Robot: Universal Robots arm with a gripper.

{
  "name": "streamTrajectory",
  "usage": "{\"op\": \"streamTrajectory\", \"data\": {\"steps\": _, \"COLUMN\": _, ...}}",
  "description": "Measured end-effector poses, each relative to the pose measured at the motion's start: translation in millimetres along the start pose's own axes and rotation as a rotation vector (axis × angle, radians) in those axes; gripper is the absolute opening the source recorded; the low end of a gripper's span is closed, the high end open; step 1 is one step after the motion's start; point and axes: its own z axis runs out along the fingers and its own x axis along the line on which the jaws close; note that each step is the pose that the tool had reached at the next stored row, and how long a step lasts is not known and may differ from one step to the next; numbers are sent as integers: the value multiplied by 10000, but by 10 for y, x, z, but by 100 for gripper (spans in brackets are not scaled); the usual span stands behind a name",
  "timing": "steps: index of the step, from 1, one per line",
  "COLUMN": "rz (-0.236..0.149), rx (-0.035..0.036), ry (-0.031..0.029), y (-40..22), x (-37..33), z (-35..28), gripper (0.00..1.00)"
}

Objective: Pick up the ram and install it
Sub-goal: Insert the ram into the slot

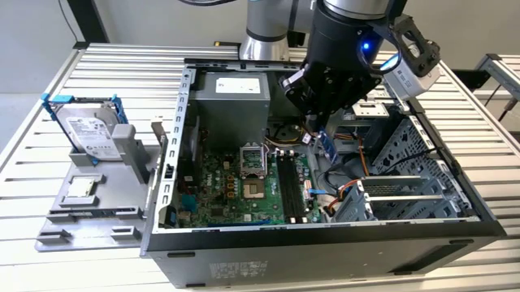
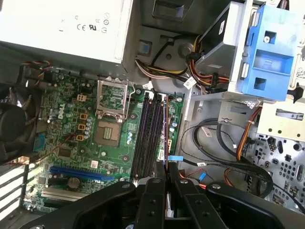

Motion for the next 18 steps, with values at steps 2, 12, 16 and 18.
{"op": "streamTrajectory", "data": {"steps": 2, "rz": 3, "rx": 0, "ry": 0, "y": 0, "x": 0, "z": 4, "gripper": 0}}
{"op": "streamTrajectory", "data": {"steps": 12, "rz": 15, "rx": 1, "ry": 0, "y": -1, "x": 1, "z": 28, "gripper": 0}}
{"op": "streamTrajectory", "data": {"steps": 16, "rz": 20, "rx": 0, "ry": -1, "y": -1, "x": 2, "z": 39, "gripper": 0}}
{"op": "streamTrajectory", "data": {"steps": 18, "rz": 23, "rx": 1, "ry": -1, "y": -1, "x": 2, "z": 45, "gripper": 0}}
